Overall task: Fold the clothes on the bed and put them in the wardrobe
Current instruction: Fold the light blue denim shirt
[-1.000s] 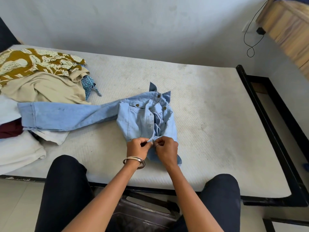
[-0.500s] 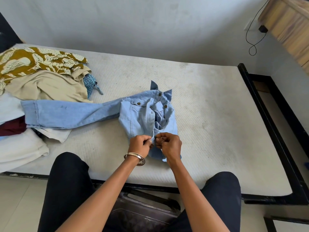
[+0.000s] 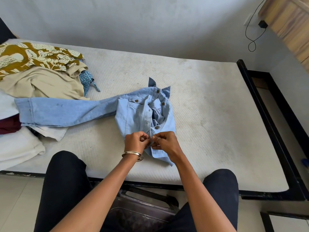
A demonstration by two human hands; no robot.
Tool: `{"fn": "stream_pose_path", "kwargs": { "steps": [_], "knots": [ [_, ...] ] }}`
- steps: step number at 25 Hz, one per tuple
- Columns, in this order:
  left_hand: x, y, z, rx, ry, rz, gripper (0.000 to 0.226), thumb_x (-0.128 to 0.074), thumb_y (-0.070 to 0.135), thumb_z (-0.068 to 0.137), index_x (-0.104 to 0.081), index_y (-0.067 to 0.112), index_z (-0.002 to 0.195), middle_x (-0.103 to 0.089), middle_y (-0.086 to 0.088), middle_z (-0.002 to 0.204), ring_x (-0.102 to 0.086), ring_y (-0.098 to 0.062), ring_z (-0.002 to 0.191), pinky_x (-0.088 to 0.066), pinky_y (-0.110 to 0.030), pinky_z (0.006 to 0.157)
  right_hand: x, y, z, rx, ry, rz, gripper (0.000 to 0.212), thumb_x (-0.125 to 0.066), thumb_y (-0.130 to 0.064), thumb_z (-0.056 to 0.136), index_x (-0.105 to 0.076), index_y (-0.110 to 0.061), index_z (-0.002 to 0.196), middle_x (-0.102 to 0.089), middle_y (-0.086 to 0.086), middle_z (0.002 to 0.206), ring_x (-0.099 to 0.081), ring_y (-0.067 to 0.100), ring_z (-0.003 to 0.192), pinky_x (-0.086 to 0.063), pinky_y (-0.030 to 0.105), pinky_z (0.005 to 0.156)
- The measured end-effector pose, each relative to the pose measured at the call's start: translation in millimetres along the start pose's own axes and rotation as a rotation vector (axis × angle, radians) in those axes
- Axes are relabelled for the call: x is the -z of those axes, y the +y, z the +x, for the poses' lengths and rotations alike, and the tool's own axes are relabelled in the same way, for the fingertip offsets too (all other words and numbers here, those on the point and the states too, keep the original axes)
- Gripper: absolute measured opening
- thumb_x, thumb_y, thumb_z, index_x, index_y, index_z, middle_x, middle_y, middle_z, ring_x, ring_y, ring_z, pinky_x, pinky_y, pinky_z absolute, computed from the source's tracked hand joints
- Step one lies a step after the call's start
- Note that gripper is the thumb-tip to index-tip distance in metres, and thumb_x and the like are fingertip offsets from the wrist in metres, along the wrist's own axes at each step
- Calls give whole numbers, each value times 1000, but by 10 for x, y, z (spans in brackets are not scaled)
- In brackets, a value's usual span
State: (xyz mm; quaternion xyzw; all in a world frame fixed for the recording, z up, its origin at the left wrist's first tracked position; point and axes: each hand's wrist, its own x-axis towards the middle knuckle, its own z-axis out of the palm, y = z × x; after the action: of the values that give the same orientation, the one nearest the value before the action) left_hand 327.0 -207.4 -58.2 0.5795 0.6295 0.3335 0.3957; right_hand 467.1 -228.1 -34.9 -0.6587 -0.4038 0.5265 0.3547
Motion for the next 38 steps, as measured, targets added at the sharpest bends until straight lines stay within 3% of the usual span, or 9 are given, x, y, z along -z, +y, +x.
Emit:
{"fn": "stream_pose_path", "kwargs": {
  "steps": [4, 15, 18, 22, 26, 29, 31, 33, 38],
  "knots": [
    [-64, 27, 68, -228, 19, 266, 10, -84, 12, 68, -75, 11, 73, -72, -6, 65, -68, -21, 60, -56, -32, 59, -67, -51, 53, -25, 167, -21, 19, -67, 3, 84, -67, -11, 71, -72, 18, 74, -73, 32, 69, -62, 45, 70],
    [-149, 65, 72, -206, 88, 217, 9, -81, 7, 70, -73, 7, 68, -69, -6, 60, -66, -19, 53, -56, -31, 56, -94, 32, 73, 112, 268, -150, 20, -68, 9, 76, -63, -10, 83, -61, -1, 63, -61, 17, 65, -56, 38, 67],
    [-95, 92, 99, -60, 19, 52, 8, -77, 6, 75, -71, 6, 70, -70, -10, 62, -68, -23, 54, -59, -37, 57, -72, 48, 88, 138, 253, -125, 23, -71, 9, 74, -64, -11, 83, -64, -2, 67, -61, 12, 66, -55, 33, 66],
    [11, 239, 168, 342, -117, -288, 12, -71, 4, 81, -66, -2, 72, -66, -15, 61, -62, -27, 44, -59, -50, 58, -30, 20, 94, 196, 154, -94, 26, -68, 13, 74, -63, -9, 87, -67, 1, 70, -65, 14, 67, -56, 28, 66],
    [137, 367, 333, 492, -246, -292, 17, -65, 1, 83, -60, -3, 68, -50, -9, 50, -41, -17, 32, -52, -36, 51, -59, 32, 112, 215, 158, -133, 29, -66, 9, 77, -64, -11, 97, -68, 8, 72, -59, 11, 58, -45, 18, 55],
    [149, 378, 395, 605, -259, -334, 18, -59, -1, 85, -57, 1, 67, -41, -5, 47, -34, -12, 30, -48, -26, 42, -143, 31, 154, 227, 176, -174, 29, -65, 6, 80, -64, -10, 103, -67, 13, 69, -54, 13, 55, -43, 24, 53],
    [118, 351, 408, 671, -250, -365, 19, -57, 0, 85, -55, 3, 67, -37, -3, 42, -31, -11, 28, -48, -26, 46, -219, 41, 157, 272, 198, -240, 27, -66, 4, 80, -65, -10, 104, -66, 16, 68, -55, 20, 57, -45, 32, 57],
    [96, 308, 411, 738, -249, -381, 20, -55, 2, 86, -54, 6, 66, -36, 0, 38, -31, -10, 27, -48, -27, 51, -264, 99, 162, 303, 216, -287, 31, -66, 2, 80, -65, -11, 109, -64, 9, 63, -57, 21, 59, -46, 34, 63],
    [133, 257, 459, 896, -415, -373, 27, -54, 15, 92, -53, 17, 65, -35, 9, 38, -33, -4, 27, -48, -21, 50, -223, 203, 175, 323, 184, -300, 39, -69, -2, 80, -61, -16, 116, -53, -7, 56, -44, 8, 53, -40, 25, 58]
  ]
}}
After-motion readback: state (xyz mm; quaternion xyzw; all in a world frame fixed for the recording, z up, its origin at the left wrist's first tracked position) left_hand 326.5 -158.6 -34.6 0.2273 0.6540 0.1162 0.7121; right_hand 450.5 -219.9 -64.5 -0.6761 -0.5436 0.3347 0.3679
